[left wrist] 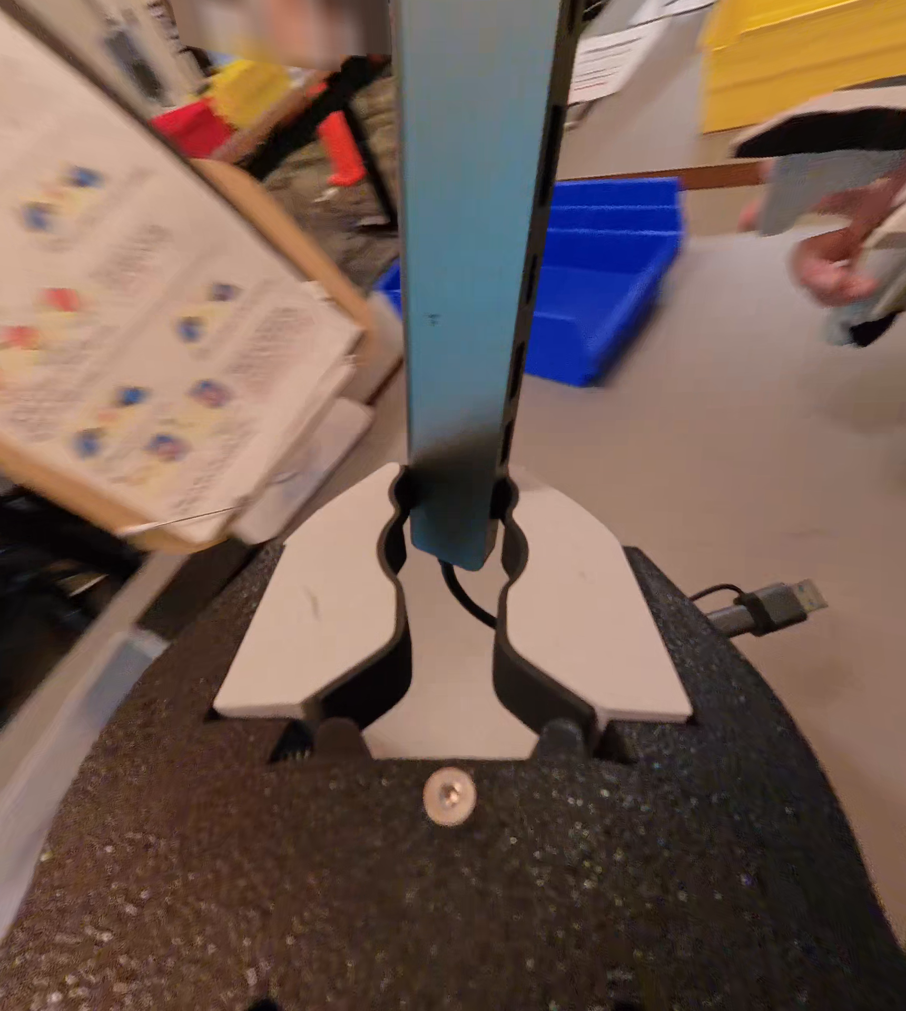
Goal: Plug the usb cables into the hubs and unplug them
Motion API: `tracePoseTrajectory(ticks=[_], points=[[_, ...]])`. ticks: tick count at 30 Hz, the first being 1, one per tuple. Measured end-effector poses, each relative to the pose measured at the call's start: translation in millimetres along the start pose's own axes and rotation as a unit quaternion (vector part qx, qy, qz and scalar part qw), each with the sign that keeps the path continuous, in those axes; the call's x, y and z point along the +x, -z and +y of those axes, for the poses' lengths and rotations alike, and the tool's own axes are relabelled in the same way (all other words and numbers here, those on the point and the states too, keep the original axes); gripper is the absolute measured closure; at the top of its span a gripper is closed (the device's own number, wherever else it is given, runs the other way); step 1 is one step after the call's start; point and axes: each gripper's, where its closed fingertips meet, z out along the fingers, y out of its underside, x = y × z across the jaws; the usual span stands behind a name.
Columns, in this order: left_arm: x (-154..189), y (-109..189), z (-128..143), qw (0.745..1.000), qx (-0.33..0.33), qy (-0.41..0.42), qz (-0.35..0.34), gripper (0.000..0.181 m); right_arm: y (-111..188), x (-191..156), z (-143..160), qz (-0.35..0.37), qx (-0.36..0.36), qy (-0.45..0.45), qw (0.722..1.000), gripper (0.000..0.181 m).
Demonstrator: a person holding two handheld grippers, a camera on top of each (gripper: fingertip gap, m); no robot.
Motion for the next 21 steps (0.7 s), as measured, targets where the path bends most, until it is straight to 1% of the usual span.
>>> tracePoseTrajectory(ticks=[1,3,5,7,9,11,12,13,15,18,21], points=[[27.0,-15.2,5.8,1.000,0.010,0.006,0.028,0.151,-4.1,-15.1,-2.1,-0.005,-0.005,-0.002,1.000,0.104],[76.8,-43.9,16.8,0.996,0.024,0.020,0.080,0.151,-9.2,-33.7,1.1,-0.002,-0.022,-0.007,1.000,0.105],[119.0,-67.3,20.4,0.990,0.052,0.031,0.125,0.151,-11.0,-43.1,17.8,-0.007,-0.060,-0.002,0.998,0.103],[152.9,-81.0,15.5,0.980,0.089,0.039,0.174,0.151,-9.6,-46.6,34.8,-0.015,-0.091,0.000,0.996,0.104],[174.2,-87.2,8.7,0.971,0.121,0.036,0.204,0.151,-6.2,-50.9,40.6,-0.040,-0.093,0.013,0.995,0.121],[186.7,-90.9,6.6,0.965,0.137,0.029,0.222,0.151,-3.2,-56.6,36.7,-0.071,-0.074,0.024,0.994,0.137],[189.8,-92.7,5.7,0.962,0.147,0.031,0.227,0.151,-1.5,-63.3,37.9,-0.101,-0.075,0.029,0.992,0.149],[193.6,-93.5,6.1,0.958,0.156,0.034,0.238,0.151,-0.9,-66.3,40.3,-0.115,-0.080,0.031,0.990,0.150],[197.8,-98.1,10.9,0.954,0.162,0.048,0.248,0.151,-1.2,-66.5,51.1,-0.120,-0.110,0.039,0.986,0.150],[196.2,-109.7,25.0,0.957,0.144,0.064,0.244,0.151,-2.5,-59.5,70.1,-0.116,-0.162,0.044,0.979,0.150],[189.2,-114.1,32.8,0.961,0.142,0.076,0.227,0.145,-4.8,-44.8,72.3,-0.093,-0.147,0.005,0.985,0.150]])
